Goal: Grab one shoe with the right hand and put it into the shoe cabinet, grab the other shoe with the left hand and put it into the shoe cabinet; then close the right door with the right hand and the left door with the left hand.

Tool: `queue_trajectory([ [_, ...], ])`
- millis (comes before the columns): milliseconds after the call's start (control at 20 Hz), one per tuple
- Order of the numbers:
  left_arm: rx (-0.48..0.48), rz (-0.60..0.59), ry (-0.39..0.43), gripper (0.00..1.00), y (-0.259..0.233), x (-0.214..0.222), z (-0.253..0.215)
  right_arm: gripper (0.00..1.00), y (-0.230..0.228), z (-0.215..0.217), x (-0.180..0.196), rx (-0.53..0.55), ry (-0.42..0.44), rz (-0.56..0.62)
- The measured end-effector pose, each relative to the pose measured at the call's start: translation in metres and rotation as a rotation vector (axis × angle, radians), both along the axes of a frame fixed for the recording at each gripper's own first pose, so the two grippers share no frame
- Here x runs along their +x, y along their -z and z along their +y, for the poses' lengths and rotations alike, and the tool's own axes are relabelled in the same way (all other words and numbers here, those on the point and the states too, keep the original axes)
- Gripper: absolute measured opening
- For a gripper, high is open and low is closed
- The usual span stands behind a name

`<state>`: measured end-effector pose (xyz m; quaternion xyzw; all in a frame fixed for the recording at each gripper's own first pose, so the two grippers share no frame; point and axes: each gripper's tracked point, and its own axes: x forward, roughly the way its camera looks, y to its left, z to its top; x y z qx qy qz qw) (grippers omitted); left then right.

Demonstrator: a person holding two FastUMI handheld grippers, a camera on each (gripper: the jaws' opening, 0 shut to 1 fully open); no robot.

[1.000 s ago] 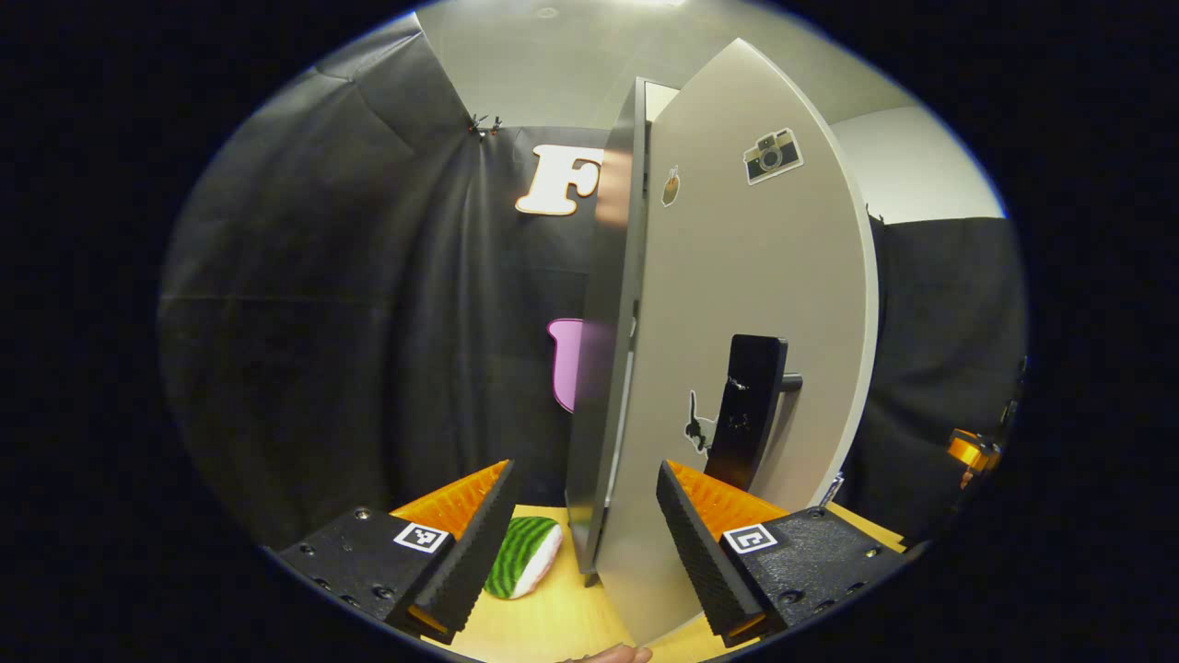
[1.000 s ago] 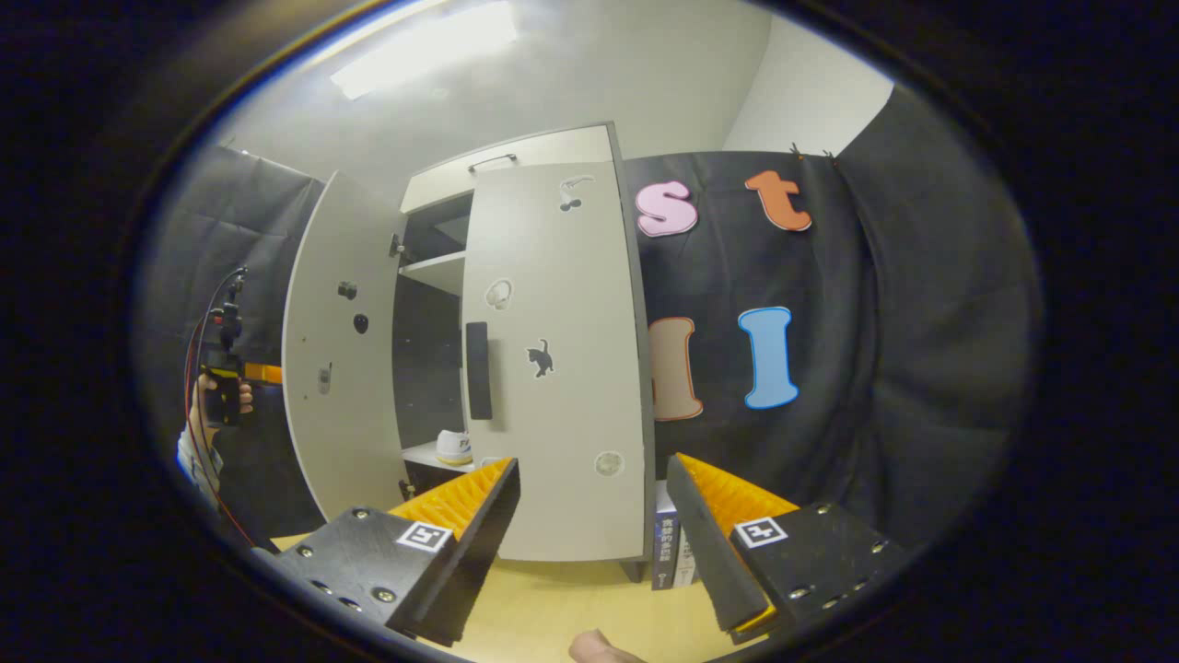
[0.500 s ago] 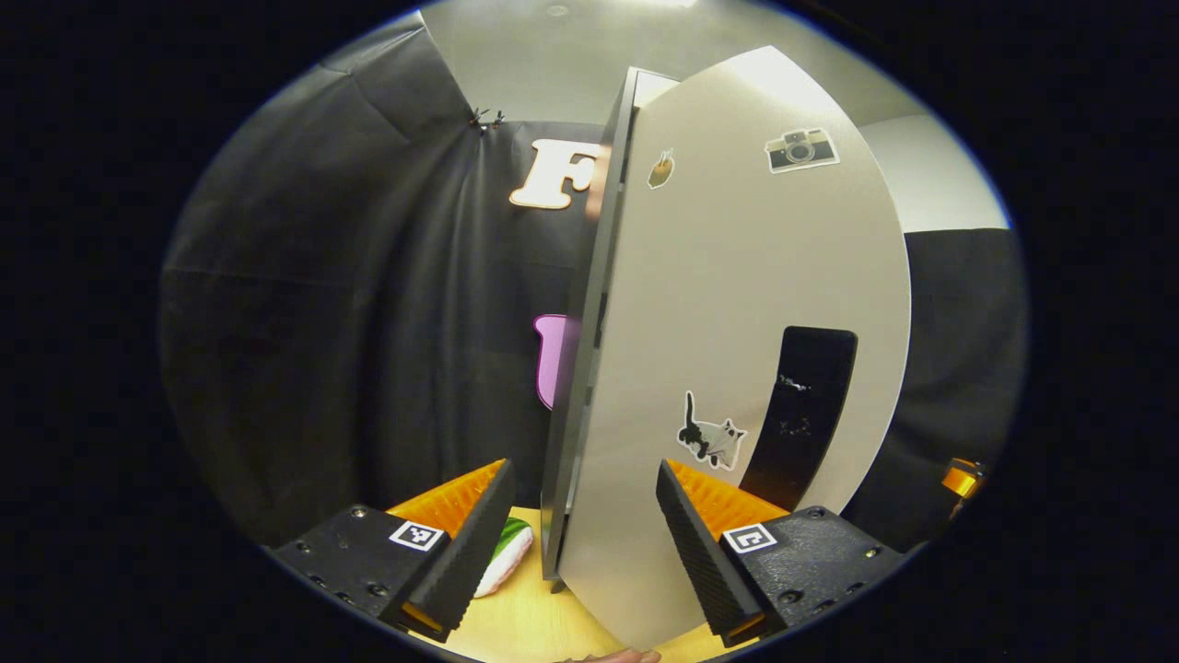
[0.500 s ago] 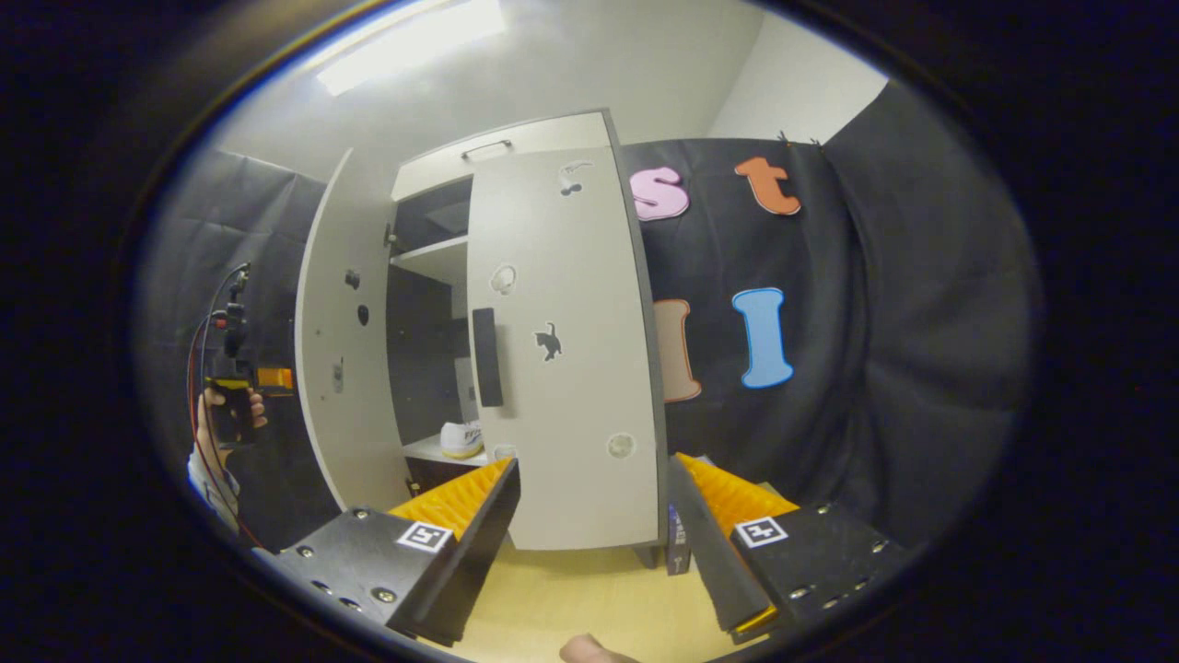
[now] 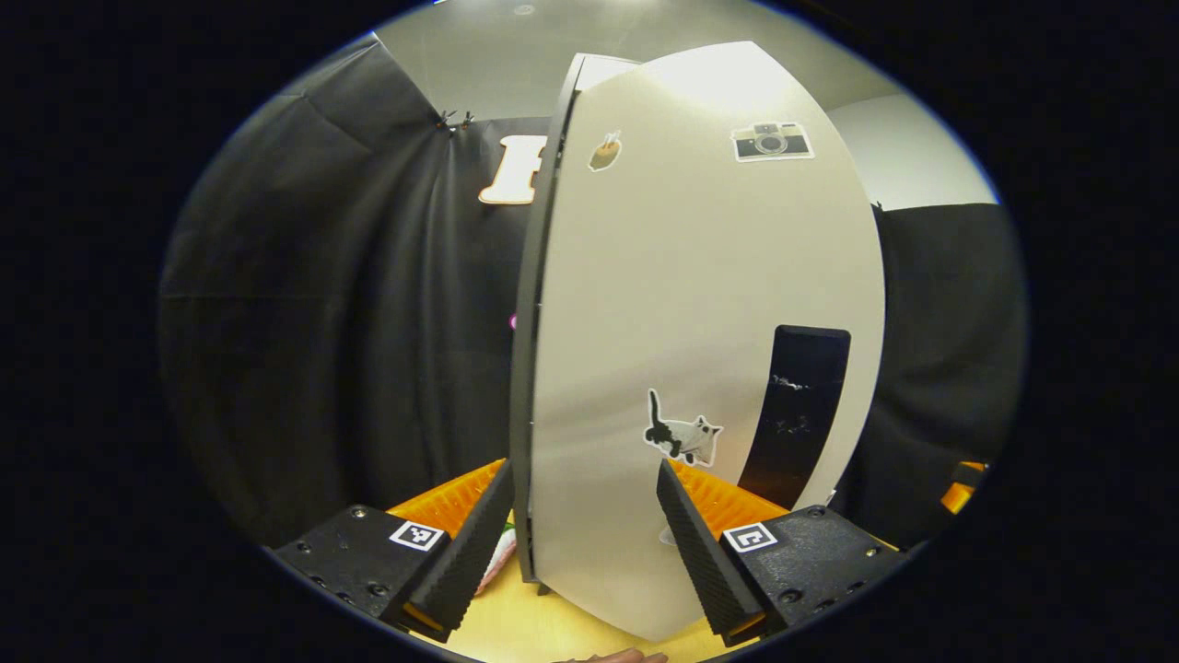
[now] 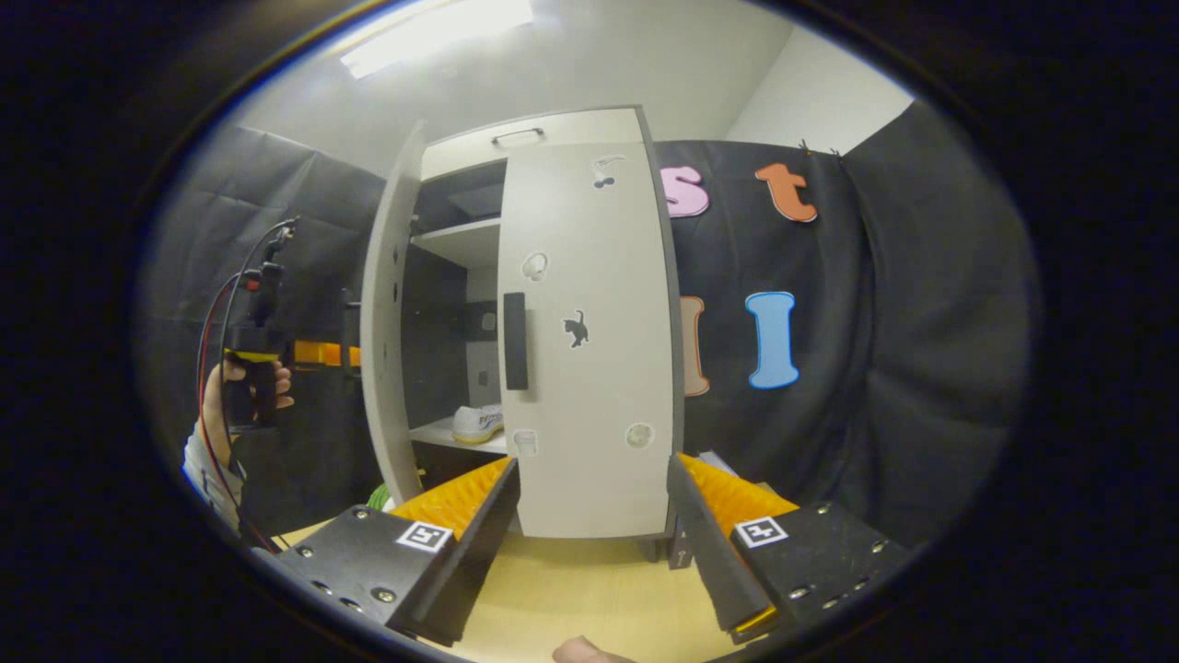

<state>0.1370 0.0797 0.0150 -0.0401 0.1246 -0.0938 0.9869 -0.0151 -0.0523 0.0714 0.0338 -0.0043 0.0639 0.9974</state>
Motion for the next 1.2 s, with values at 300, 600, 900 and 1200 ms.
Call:
queue_trajectory([
  [300,0.038,-0.017,0.040,0.90,-0.004,-0.014,-0.030,0.94,0.006,0.011,-0.005,0.002,-0.019,0.018],
  [600,0.114,-0.027,0.063,0.94,-0.005,-0.031,-0.041,0.96,0.003,0.008,-0.008,0.016,-0.012,0.019],
  [900,0.126,0.028,0.063,0.94,0.008,-0.057,-0.041,0.95,0.002,0.010,-0.013,0.002,-0.021,0.018],
  [1200,0.125,0.023,0.088,0.94,0.007,-0.062,-0.047,0.96,0.000,0.021,-0.022,0.027,-0.049,0.017],
])
